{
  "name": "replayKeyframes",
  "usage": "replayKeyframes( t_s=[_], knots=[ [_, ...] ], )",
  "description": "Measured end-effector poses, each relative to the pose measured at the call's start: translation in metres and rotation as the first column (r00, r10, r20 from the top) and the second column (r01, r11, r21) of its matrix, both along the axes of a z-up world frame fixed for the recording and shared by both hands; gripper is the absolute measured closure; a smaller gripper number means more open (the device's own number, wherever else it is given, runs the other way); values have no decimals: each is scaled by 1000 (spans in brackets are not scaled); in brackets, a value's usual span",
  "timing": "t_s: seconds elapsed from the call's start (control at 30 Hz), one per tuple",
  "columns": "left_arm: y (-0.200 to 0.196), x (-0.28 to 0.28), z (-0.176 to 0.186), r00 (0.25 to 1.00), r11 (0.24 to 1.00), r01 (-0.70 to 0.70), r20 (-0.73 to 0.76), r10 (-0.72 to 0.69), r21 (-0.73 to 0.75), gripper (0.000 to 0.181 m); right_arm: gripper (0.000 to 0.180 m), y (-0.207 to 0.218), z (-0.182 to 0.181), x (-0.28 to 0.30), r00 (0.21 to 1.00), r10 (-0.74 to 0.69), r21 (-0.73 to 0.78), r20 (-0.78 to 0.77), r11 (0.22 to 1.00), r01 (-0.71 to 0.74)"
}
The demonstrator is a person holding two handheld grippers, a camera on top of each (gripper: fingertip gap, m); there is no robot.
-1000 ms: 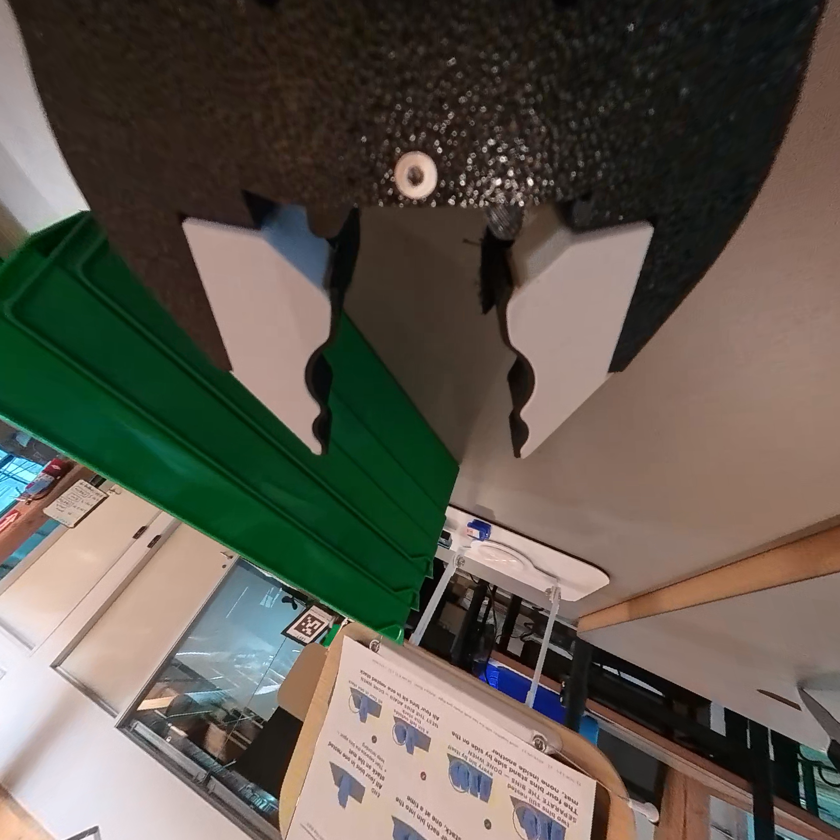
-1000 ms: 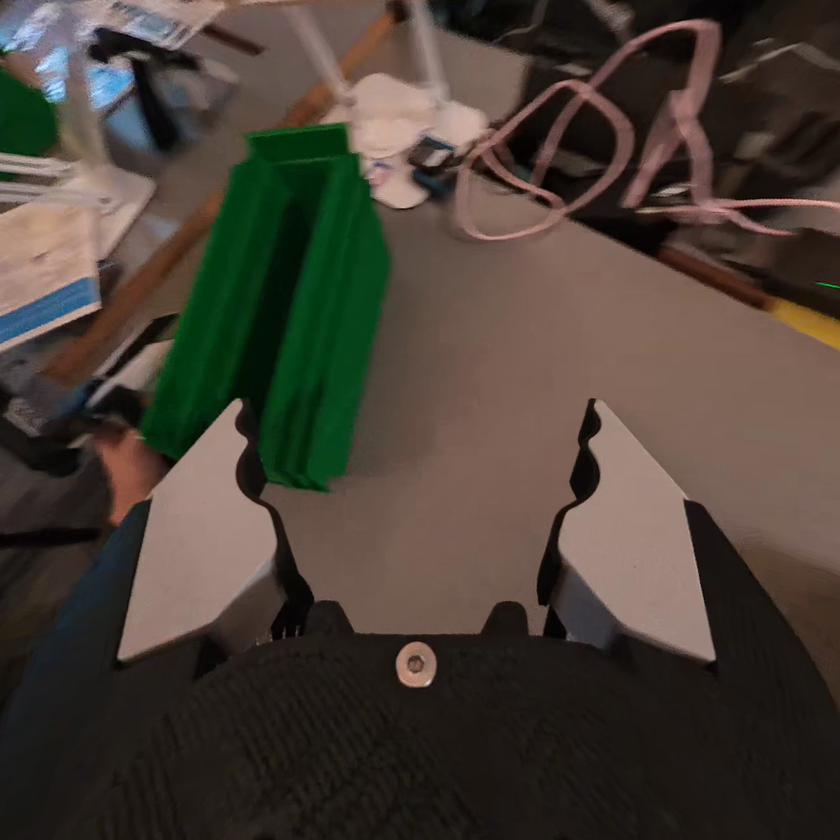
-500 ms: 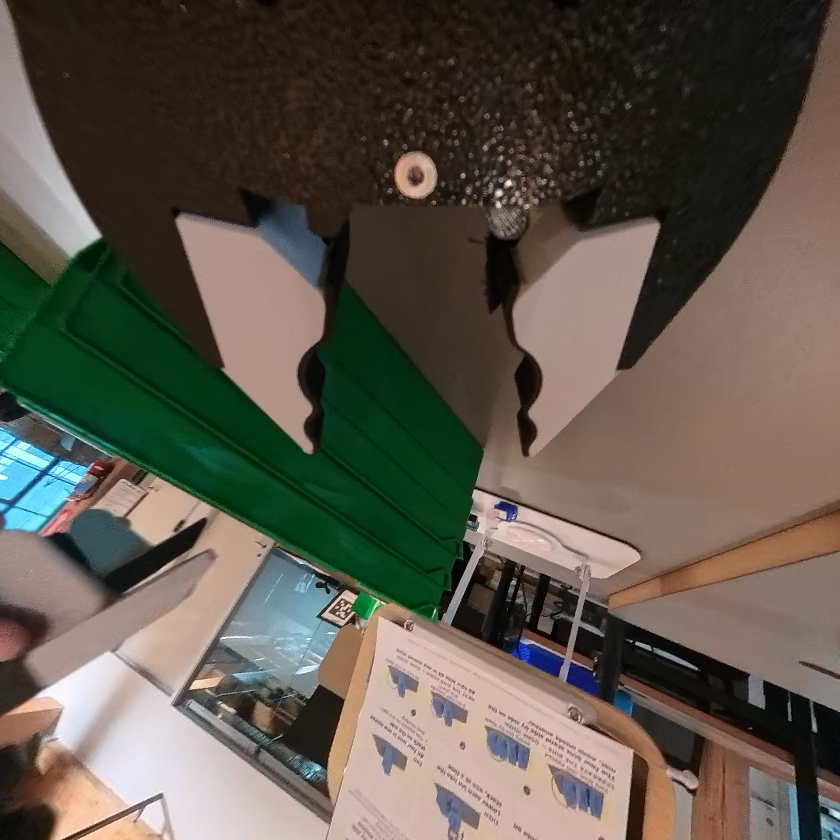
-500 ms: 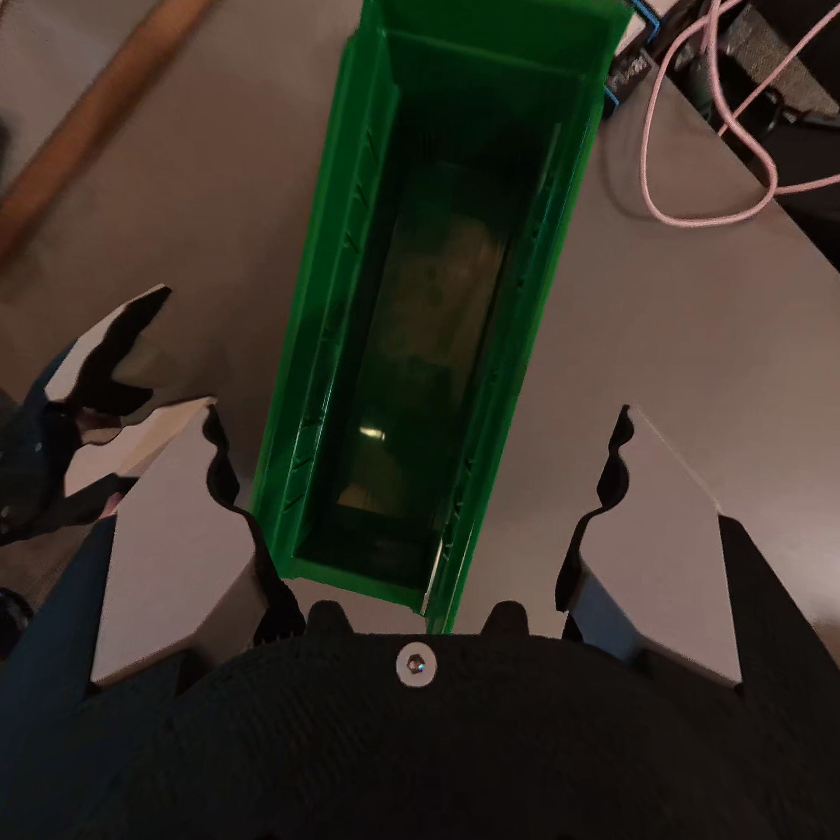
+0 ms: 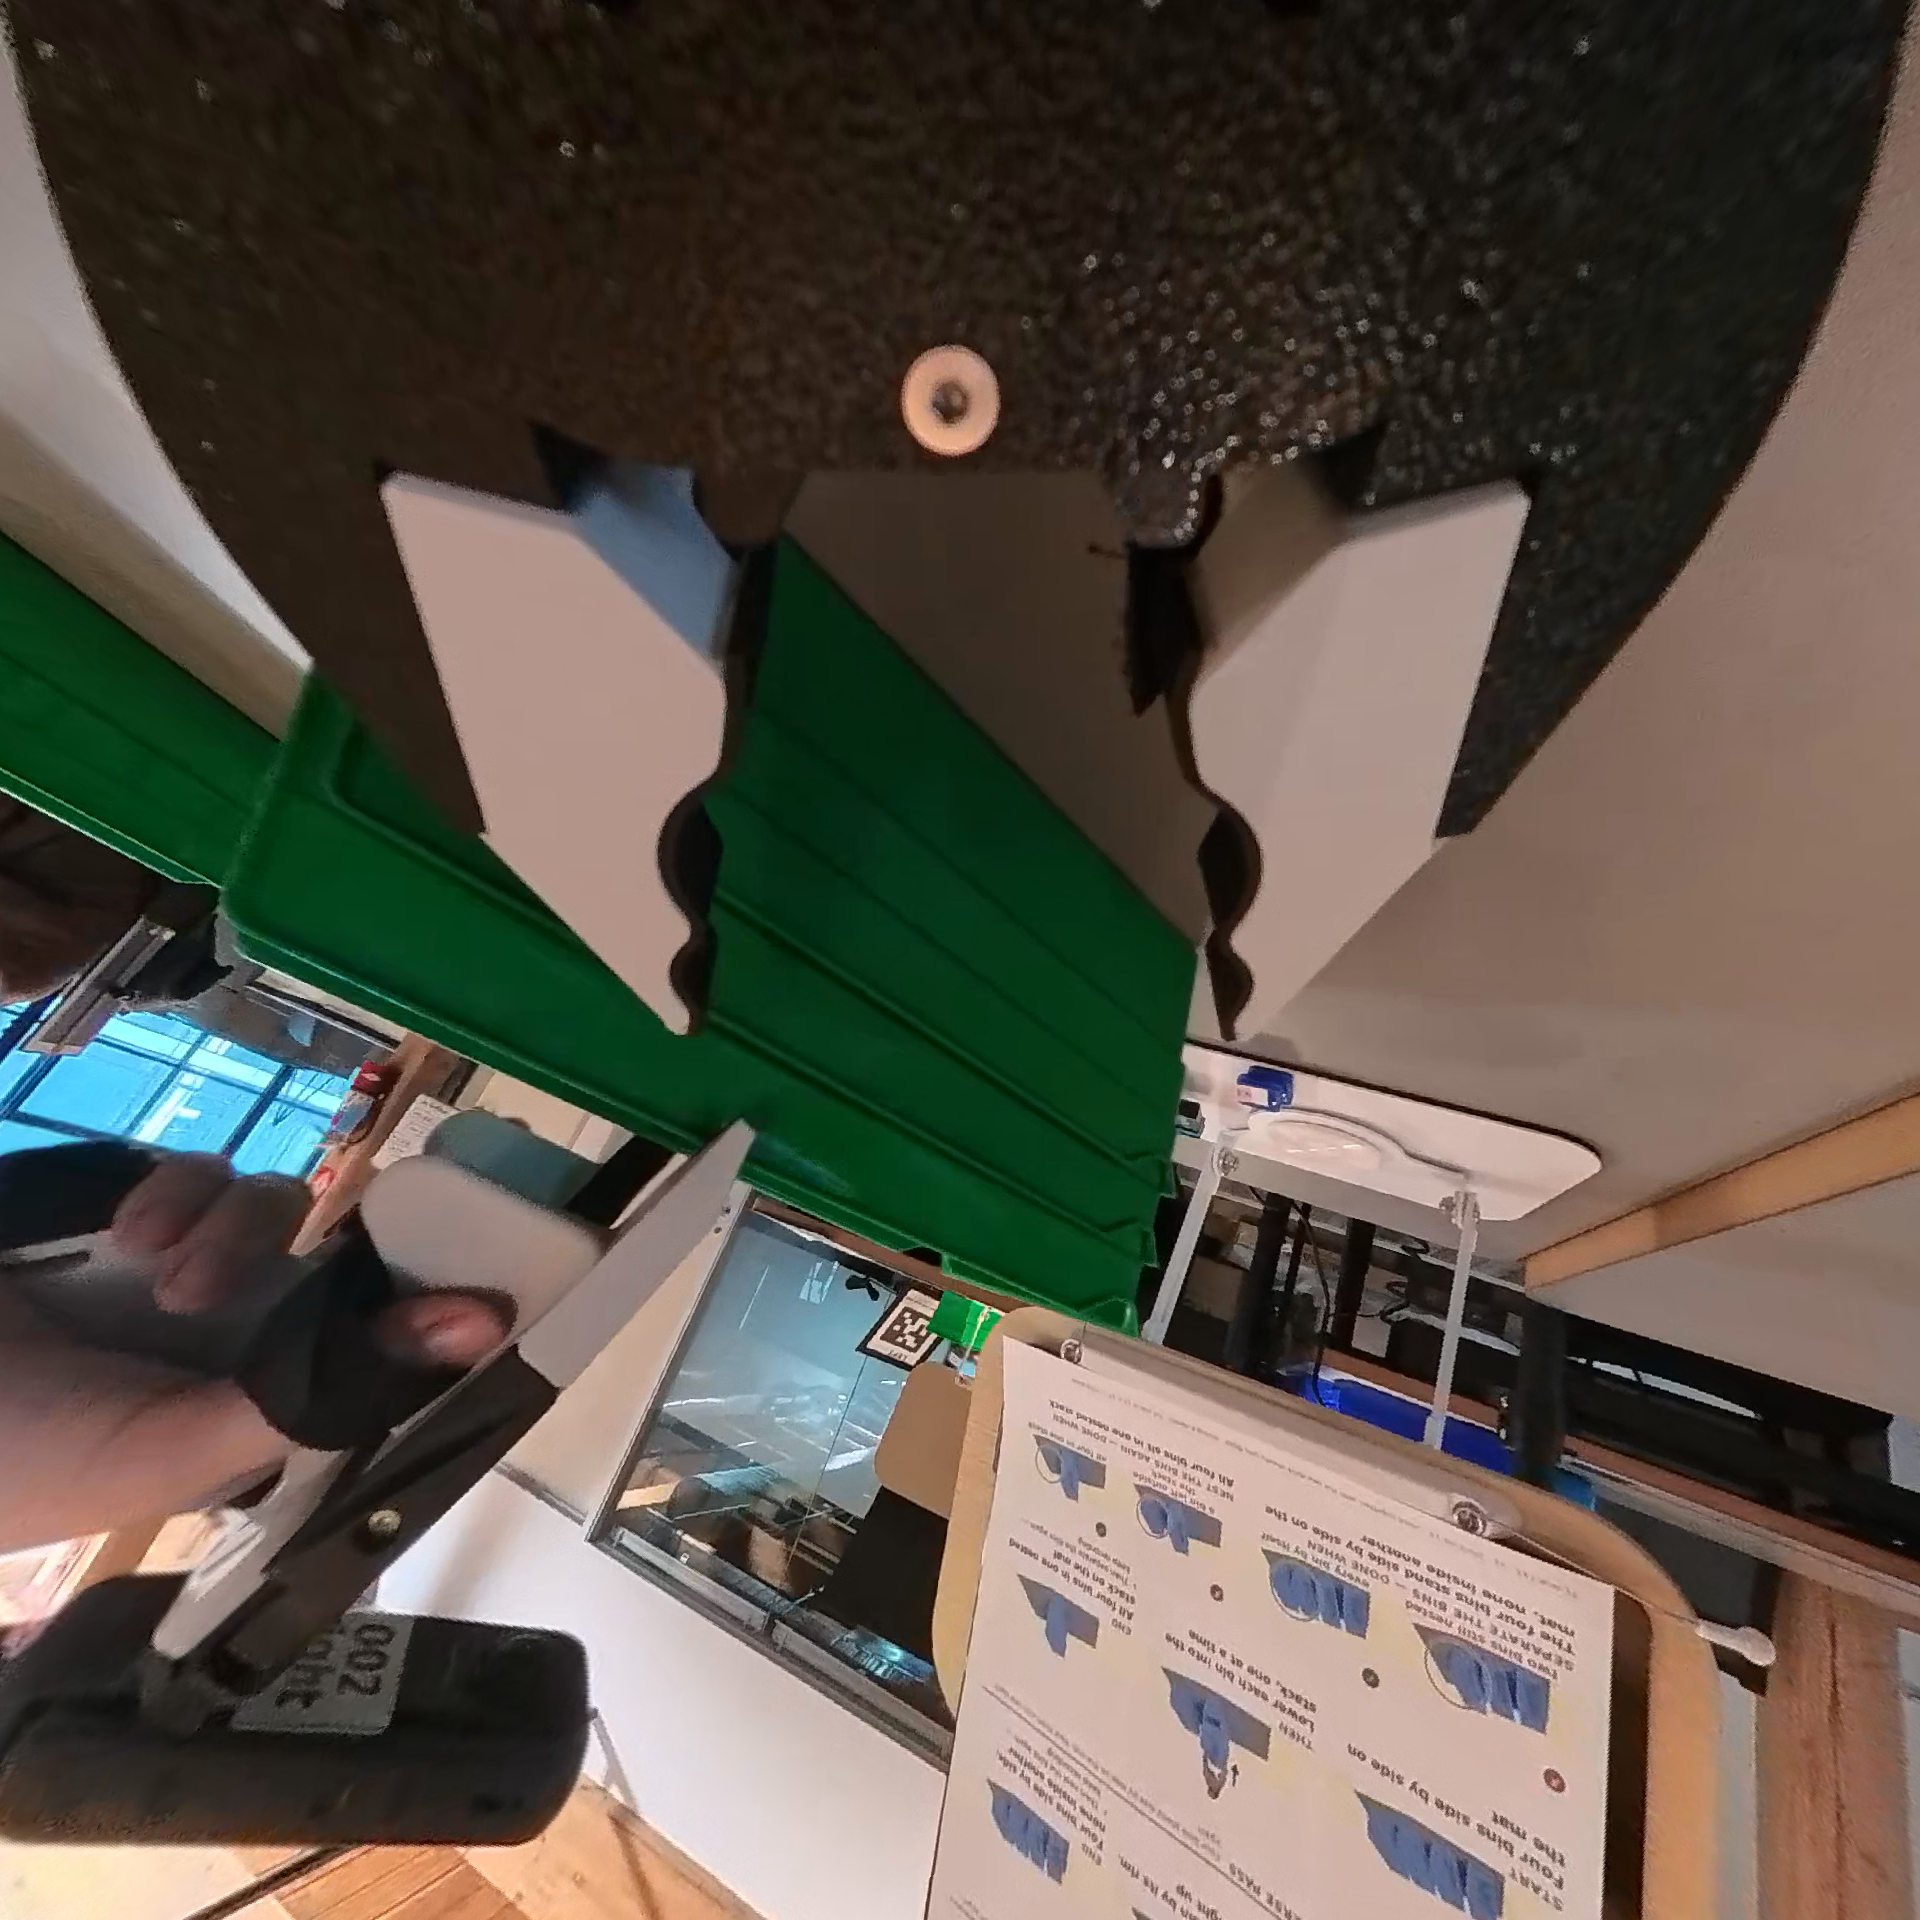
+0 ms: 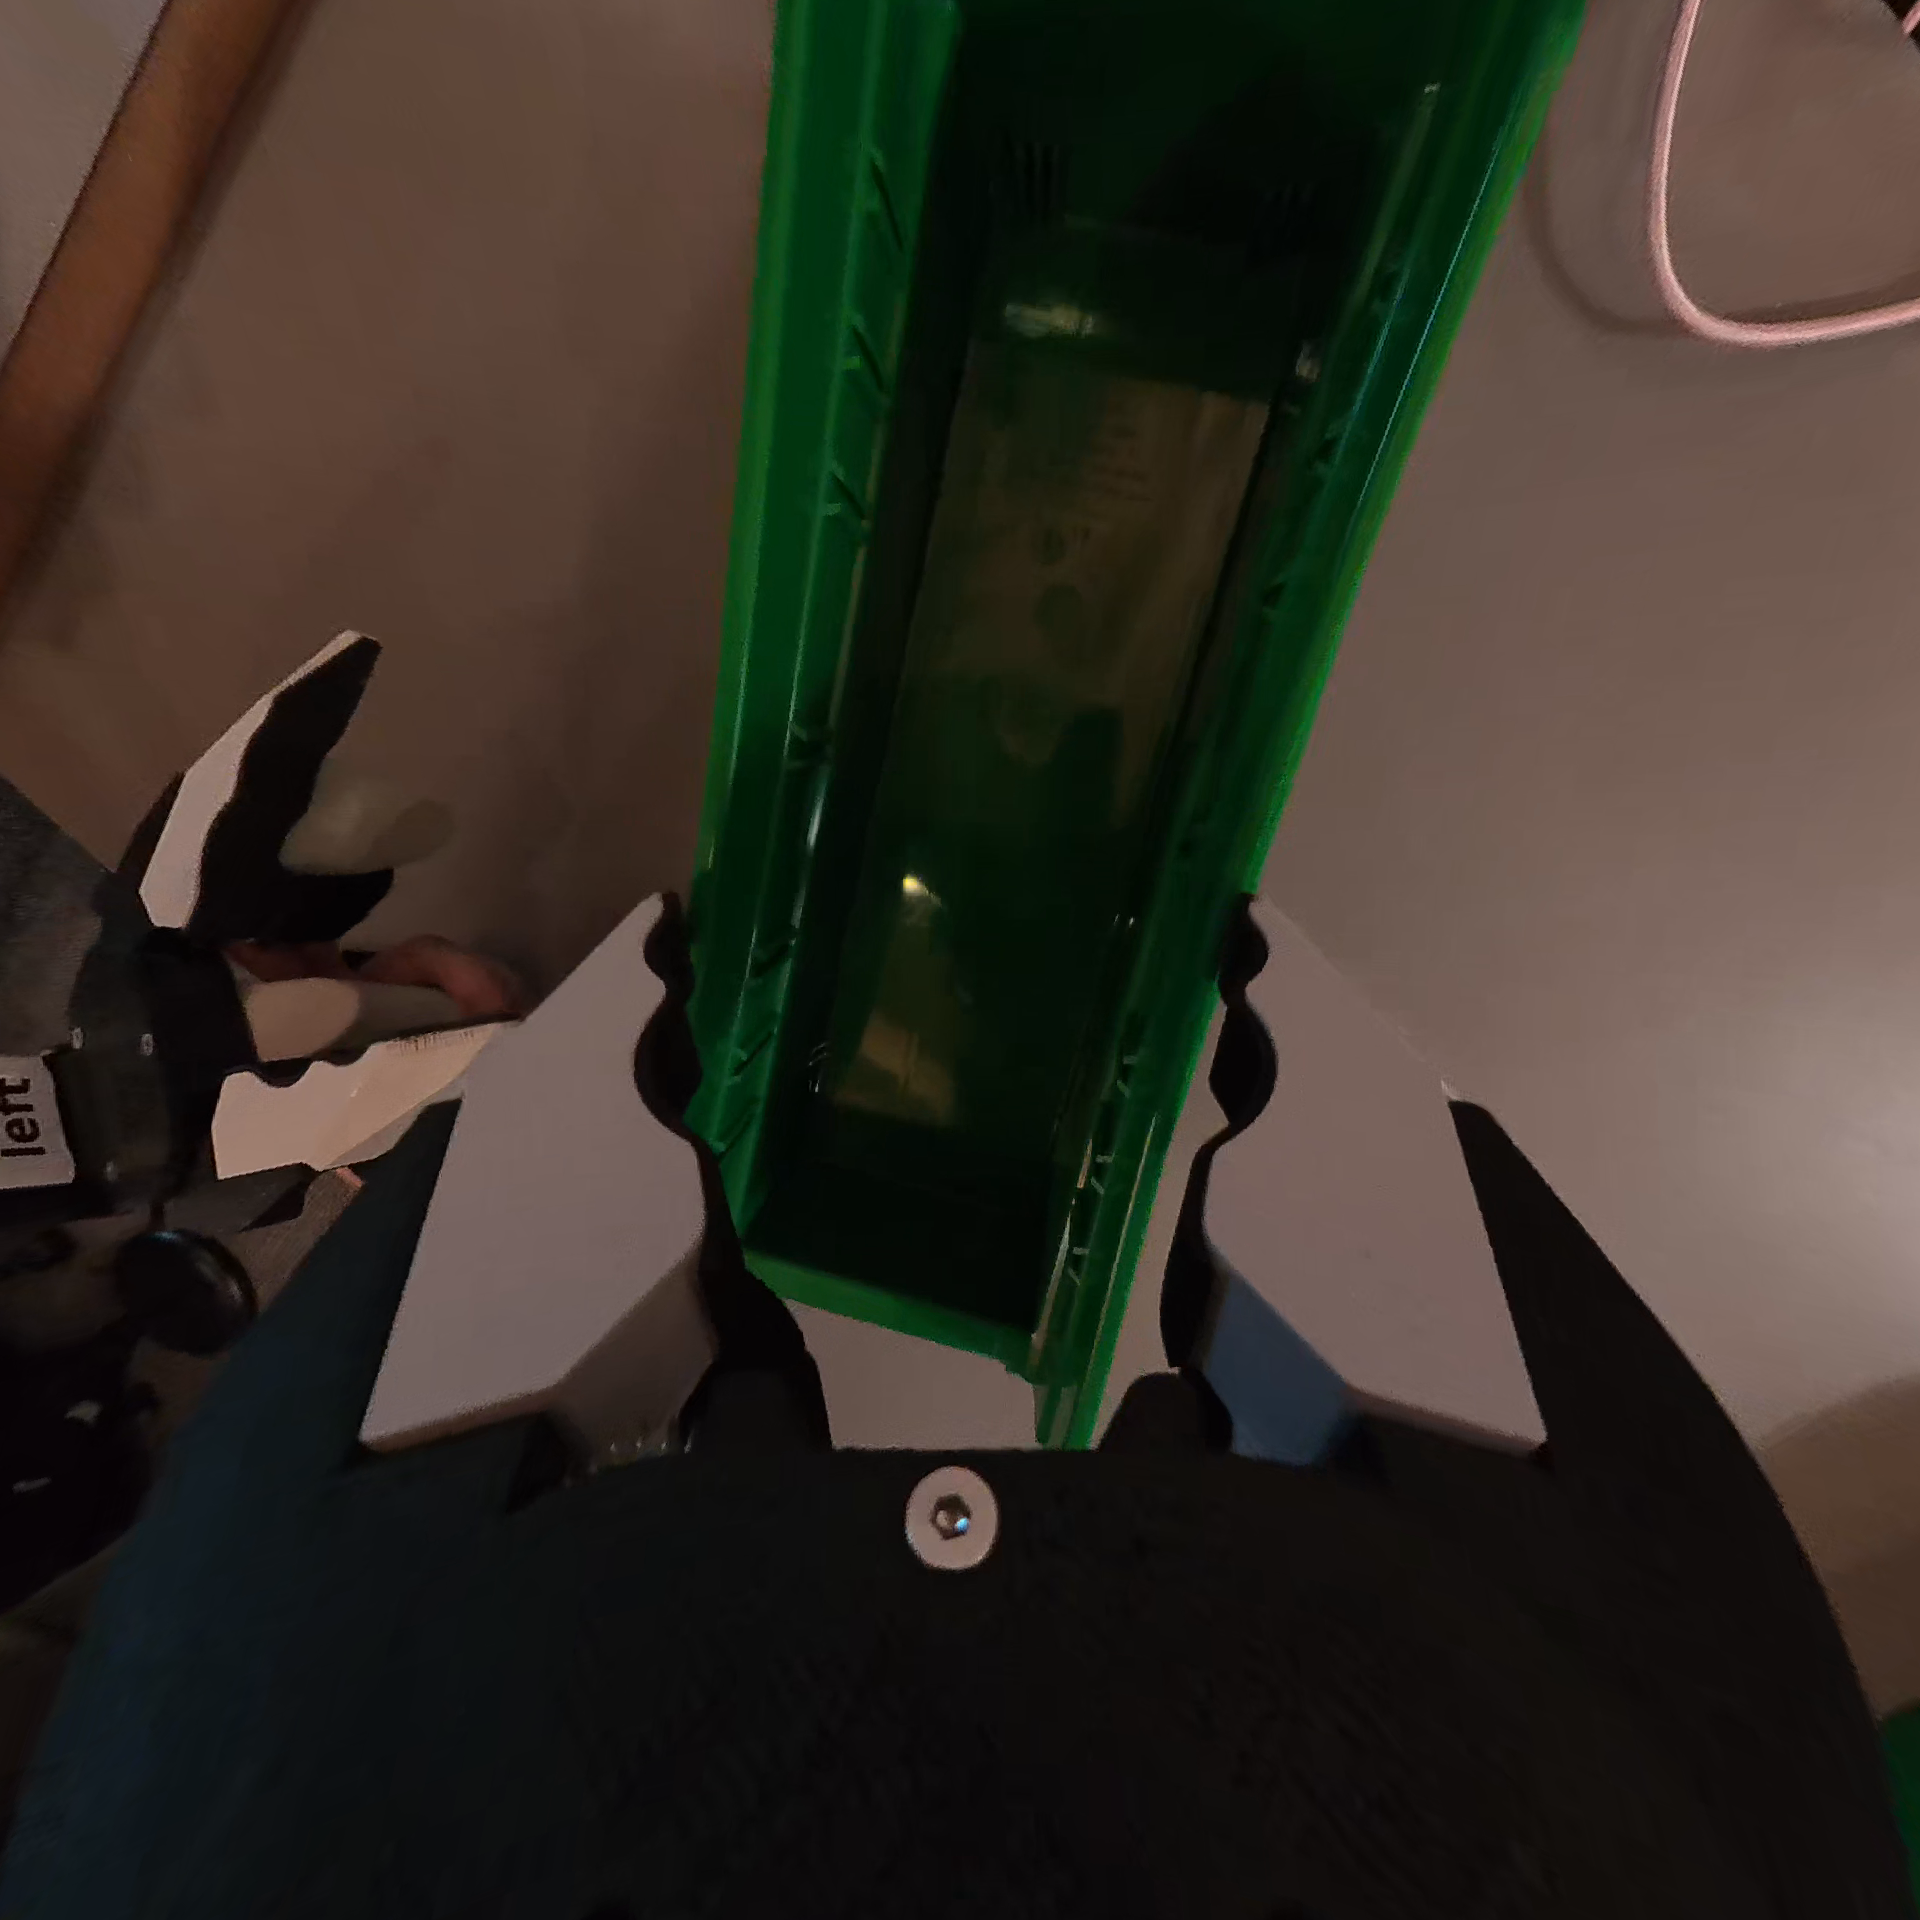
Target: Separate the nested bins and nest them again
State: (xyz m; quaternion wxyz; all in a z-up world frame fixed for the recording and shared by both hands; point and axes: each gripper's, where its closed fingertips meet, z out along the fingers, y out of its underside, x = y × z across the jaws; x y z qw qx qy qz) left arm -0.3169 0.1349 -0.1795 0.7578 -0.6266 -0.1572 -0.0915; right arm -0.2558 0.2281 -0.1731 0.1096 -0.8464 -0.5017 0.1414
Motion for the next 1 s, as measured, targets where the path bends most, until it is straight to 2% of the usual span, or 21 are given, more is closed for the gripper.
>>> replayKeyframes(
  t_s=[0.23, 0.47, 0.73, 1.0],
  knots=[
    [2, 4, 1, 1000, 1000, 25, -4, -25, 8, 86, 83, 5, 10, 7, 1000, 10, 53, 24, 999, -11],
    [1, 4, 2, 1000, 1000, 23, -5, -23, 11, 86, 83, 12, 17, 8, 999, -10, 36, -47, 999, 12],
    [2, 4, 0, 1000, 1000, 25, 0, -25, 5, 86, 83, 15, 22, 8, 998, -12, 56, -63, 998, 15],
    [3, 4, 0, 1000, 1000, 30, 6, -30, 2, 86, 83, 18, 59, 9, 986, -33, 38, -165, 998, 40]
  ],
)
